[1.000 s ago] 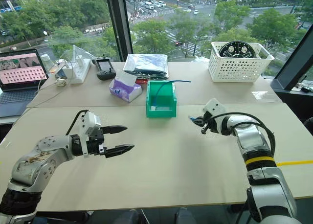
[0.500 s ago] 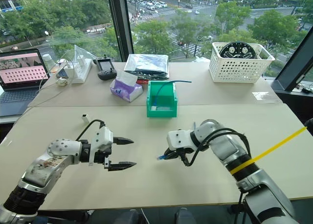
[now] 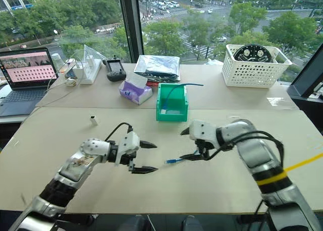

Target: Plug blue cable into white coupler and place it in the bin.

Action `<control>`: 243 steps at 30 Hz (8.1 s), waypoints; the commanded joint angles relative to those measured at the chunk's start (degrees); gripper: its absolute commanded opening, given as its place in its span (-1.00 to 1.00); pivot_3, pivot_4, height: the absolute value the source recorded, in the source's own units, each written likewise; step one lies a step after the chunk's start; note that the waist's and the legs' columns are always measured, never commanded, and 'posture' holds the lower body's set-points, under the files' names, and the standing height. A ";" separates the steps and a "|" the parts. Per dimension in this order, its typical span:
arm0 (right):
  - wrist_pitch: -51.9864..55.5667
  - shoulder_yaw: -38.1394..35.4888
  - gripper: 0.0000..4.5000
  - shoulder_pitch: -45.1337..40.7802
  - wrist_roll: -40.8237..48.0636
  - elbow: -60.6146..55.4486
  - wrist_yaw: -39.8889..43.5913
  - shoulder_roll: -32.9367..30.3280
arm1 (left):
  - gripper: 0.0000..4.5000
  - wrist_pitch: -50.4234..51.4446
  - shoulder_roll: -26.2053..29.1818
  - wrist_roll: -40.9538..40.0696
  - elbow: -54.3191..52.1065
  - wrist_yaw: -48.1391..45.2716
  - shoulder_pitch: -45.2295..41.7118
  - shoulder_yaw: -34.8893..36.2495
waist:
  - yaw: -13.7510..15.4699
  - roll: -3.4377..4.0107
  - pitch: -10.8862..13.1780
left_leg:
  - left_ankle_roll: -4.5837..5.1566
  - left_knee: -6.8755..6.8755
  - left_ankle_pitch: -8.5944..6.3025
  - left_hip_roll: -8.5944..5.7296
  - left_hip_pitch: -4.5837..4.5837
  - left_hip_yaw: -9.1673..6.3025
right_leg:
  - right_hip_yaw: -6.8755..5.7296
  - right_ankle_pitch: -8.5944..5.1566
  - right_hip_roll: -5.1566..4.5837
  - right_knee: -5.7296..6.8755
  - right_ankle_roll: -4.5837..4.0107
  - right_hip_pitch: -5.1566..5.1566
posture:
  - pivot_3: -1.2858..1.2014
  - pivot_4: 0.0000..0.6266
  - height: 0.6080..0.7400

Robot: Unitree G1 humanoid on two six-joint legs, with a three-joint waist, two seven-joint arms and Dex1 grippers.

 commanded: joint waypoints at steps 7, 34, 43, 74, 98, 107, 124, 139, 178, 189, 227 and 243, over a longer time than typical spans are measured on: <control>9.03 -9.86 0.96 12.68 3.11 -12.10 -8.54 -3.93 | 1.00 -9.34 -5.80 5.90 13.12 -2.77 -4.64 -4.97 | -0.09 -0.01 0.01 | 0.01 0.04 0.00 0.02 -0.02 0.03 | 0.02 -0.01 0.01 -0.03 0.01 0.01 | 0.03 -0.52 0.94; 69.33 -42.70 1.00 29.77 46.18 -33.13 -32.47 24.68 | -0.96 9.18 -16.94 5.43 2.35 12.99 -2.80 -1.61 | 0.09 -0.10 -0.14 | 0.06 0.23 0.04 0.21 -0.02 -0.13 | 0.00 -0.15 0.05 0.02 0.42 0.13 | 0.03 -0.52 0.94; 75.34 -61.35 1.00 13.19 54.19 -24.26 -53.91 41.97 | -0.96 20.88 -23.31 0.05 -2.55 19.14 -6.04 2.43 | 0.07 -0.03 -0.18 | 0.06 0.22 0.04 0.11 -0.10 -0.19 | 0.01 -0.06 0.07 0.05 0.30 0.06 | 0.03 -0.52 0.94; 44.19 -39.29 1.00 20.71 104.60 -16.87 -98.95 28.18 | -0.96 25.61 -23.87 -2.83 -8.21 22.70 -4.25 -0.55 | -1.47 0.08 -0.18 | 0.08 0.00 0.03 0.12 -0.12 -0.11 | 0.10 -0.20 0.10 -0.09 0.47 0.04 | 0.03 -0.52 0.94; 28.05 -26.36 -0.98 22.62 109.22 -18.78 -96.16 18.36 | -0.96 25.73 -23.97 -3.62 -7.95 22.71 -4.03 -1.02 | -1.18 0.05 -0.17 | 0.09 0.01 0.02 0.13 -0.30 -0.10 | 0.12 -0.23 0.09 -0.19 0.51 0.01 | 0.03 -0.52 0.94; 27.15 -24.77 0.15 23.20 108.86 -18.42 -94.07 14.35 | -0.96 25.91 -23.91 -3.71 -7.91 22.70 -4.09 -1.18 | -1.10 0.05 -0.17 | 0.10 0.01 0.02 0.14 -0.31 -0.10 | 0.11 -0.20 0.08 -0.20 0.45 0.01 | 0.03 -0.52 0.94; 25.33 -23.33 -0.13 24.32 109.22 -18.89 -93.03 13.49 | -0.96 25.99 -24.06 -3.93 -7.85 22.85 -4.15 -1.38 | -0.68 0.04 -0.17 | 0.10 0.02 0.02 0.13 -0.32 -0.10 | 0.11 -0.19 0.08 -0.21 0.45 0.01 | 0.03 -0.52 0.94; 24.15 -24.79 -1.00 20.85 107.42 -16.32 -91.16 10.96 | -0.34 21.94 -22.26 -4.36 -8.18 22.45 -3.84 0.94 | -0.56 0.04 -0.16 | 0.10 0.03 0.02 0.14 -0.32 -0.09 | 0.11 -0.16 0.08 -0.21 0.40 0.01 | 0.03 -0.52 0.94; 39.67 -25.20 -1.00 -0.55 92.19 -0.41 -75.56 3.83 | 0.97 -7.73 -9.15 5.25 27.71 54.69 0.00 33.87 | 0.07 -0.02 -0.14 | 0.19 0.04 -0.03 0.09 -0.35 -0.06 | 0.00 0.10 -0.08 -0.15 0.13 -0.05 | 0.03 -0.52 0.94; 40.23 -26.27 -1.00 0.28 92.59 -1.08 -76.03 3.01 | -0.03 -13.25 -9.16 1.17 40.68 49.91 -5.27 34.85 | 0.10 0.01 -0.16 | 0.24 0.06 0.02 0.14 -0.06 0.03 | 0.00 0.15 -0.06 -0.07 0.05 0.11 | 0.03 -0.52 0.94; 31.43 -14.57 -1.00 14.14 69.21 -22.27 -89.28 23.38 | -0.72 48.38 -15.57 -3.10 -8.20 28.09 -10.13 -2.45 | -1.31 -0.05 -0.11 | 0.34 0.06 -0.03 0.00 -0.41 -0.08 | 0.11 0.21 -0.03 -0.19 0.30 -0.13 | 0.03 -0.52 0.94; 33.10 -13.45 -1.00 18.19 65.45 -22.58 -86.59 24.14 | -0.72 51.42 -14.88 -4.84 -11.65 29.50 -9.56 -1.83 | -1.29 -0.05 -0.11 | 0.33 0.06 -0.03 -0.01 -0.39 -0.06 | 0.11 0.21 -0.03 -0.17 0.29 -0.12 | 0.03 -0.52 0.94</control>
